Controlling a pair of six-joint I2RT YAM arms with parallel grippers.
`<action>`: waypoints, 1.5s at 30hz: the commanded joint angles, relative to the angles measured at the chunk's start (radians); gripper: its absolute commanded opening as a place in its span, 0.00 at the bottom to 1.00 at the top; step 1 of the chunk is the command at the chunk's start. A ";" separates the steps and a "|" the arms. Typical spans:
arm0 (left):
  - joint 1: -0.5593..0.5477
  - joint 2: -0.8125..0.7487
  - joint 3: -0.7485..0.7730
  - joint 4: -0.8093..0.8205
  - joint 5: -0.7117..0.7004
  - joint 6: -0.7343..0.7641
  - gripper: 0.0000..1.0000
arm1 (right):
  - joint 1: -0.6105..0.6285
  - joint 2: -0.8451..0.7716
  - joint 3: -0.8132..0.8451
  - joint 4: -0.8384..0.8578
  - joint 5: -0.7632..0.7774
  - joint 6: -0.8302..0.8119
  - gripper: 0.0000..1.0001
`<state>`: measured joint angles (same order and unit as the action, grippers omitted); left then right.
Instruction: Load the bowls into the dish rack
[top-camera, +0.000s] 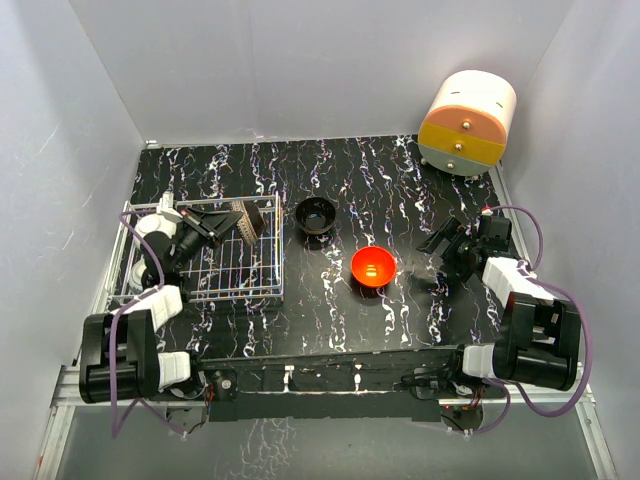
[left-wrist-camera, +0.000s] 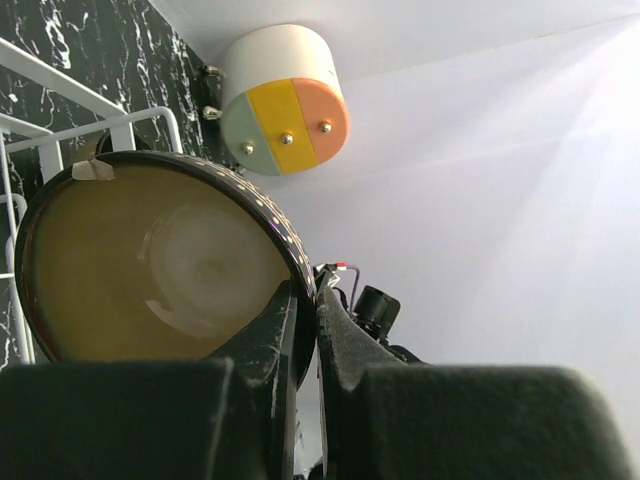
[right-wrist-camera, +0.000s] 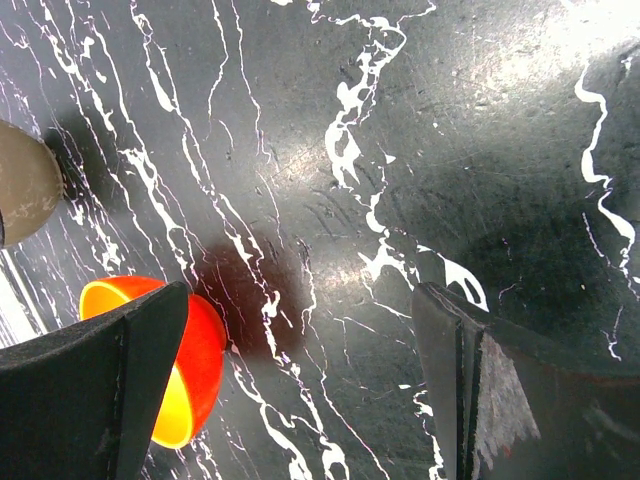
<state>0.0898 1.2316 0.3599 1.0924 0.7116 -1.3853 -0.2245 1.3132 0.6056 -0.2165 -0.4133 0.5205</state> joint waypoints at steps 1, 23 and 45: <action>0.007 0.038 -0.007 0.270 0.026 -0.092 0.00 | -0.006 -0.023 -0.001 0.019 0.019 -0.019 0.98; 0.042 0.286 -0.162 0.464 0.026 -0.072 0.00 | -0.005 0.012 -0.004 0.046 0.016 -0.018 0.98; 0.162 -0.029 -0.273 -0.088 0.057 0.154 0.21 | -0.005 0.014 -0.020 0.063 0.014 -0.017 0.98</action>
<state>0.2226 1.2888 0.0956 1.2850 0.7631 -1.3521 -0.2245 1.3285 0.5896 -0.2050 -0.3954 0.5179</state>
